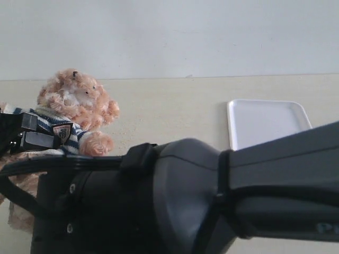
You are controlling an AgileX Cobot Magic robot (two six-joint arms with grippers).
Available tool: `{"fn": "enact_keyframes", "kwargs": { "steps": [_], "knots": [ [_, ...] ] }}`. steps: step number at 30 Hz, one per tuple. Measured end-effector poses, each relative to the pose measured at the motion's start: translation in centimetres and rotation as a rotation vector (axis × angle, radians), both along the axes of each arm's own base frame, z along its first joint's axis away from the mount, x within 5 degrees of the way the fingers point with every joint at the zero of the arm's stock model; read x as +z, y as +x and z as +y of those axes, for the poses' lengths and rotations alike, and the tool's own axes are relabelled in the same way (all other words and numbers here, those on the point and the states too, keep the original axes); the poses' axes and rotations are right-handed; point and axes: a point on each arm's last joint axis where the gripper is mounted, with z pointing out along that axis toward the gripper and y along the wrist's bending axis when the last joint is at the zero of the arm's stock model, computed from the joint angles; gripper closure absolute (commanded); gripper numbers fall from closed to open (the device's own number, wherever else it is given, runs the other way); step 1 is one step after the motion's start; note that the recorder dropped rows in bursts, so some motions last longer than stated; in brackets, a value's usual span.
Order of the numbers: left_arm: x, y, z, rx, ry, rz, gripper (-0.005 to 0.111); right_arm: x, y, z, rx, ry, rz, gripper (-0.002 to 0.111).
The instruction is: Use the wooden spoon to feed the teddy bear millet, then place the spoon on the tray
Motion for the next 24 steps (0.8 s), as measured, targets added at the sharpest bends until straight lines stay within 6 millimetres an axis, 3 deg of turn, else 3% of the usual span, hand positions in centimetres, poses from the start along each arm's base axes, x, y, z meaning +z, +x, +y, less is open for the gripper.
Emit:
{"fn": "enact_keyframes", "kwargs": {
  "steps": [9,17,24],
  "knots": [
    [-0.1,0.0,0.0,-0.010,0.012,-0.001,0.102,1.8,-0.2,-1.0,-0.025,-0.016,0.002,0.108],
    [-0.1,0.0,0.0,-0.011,0.014,-0.001,0.102,6.5,-0.6,-2.8,-0.035,0.112,0.012,0.108],
    [-0.5,-0.3,0.2,0.000,0.026,0.007,0.102,8.8,1.9,-4.8,-0.180,0.226,0.118,0.108]
  ]
}}
